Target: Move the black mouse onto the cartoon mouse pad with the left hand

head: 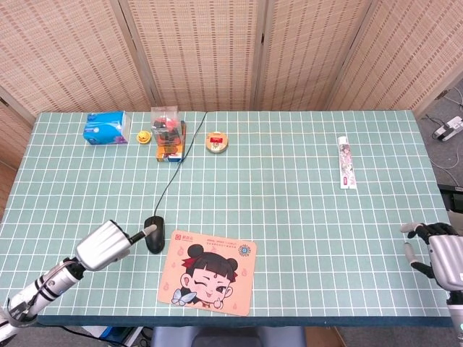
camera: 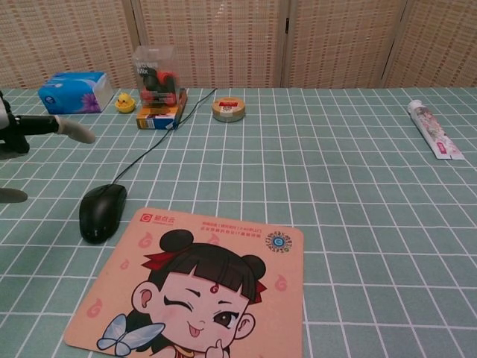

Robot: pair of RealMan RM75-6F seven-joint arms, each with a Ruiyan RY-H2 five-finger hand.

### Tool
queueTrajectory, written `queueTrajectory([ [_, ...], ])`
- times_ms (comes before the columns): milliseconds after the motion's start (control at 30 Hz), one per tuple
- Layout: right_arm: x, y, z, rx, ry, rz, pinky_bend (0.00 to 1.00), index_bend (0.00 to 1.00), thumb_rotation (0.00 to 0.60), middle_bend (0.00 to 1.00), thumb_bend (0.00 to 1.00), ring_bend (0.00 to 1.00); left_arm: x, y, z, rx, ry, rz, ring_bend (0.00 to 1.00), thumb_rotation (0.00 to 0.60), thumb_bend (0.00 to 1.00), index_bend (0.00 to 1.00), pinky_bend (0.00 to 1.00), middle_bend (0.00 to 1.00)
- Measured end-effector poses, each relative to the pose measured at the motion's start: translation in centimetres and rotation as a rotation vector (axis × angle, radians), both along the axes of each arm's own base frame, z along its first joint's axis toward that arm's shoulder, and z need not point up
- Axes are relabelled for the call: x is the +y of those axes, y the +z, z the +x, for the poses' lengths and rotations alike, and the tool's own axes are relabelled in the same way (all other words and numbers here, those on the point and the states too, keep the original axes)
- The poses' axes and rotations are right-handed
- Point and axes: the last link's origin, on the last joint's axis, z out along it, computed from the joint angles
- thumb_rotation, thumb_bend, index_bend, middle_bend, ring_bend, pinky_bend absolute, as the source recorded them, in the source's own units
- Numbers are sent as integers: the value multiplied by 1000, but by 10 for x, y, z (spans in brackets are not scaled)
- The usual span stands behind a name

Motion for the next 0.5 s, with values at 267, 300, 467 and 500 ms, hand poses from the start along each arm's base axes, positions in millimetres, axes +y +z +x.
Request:
queueTrajectory([
  [267,-1,3,-1,-9,-2,-4,305,399,600,472,409,414,14,-18,0,147,-101,28,1000,600,92,200,1000,952],
  [300,-1,3,-2,-9,-3,-4,305,399,600,472,409,414,15,-20,-1,157,-106,26,1000,600,92,199,1000,952],
  [467,-1,4,-2,-11,-5,-2,305,399,600,472,409,414,21,-27,-2,210,-136,31,1000,600,92,184,1000,951],
  [500,-1,4,-2,-12,-5,-1,305,399,600,472,409,414,22,-27,-2,221,-143,36,1000,600,92,178,1000,951],
])
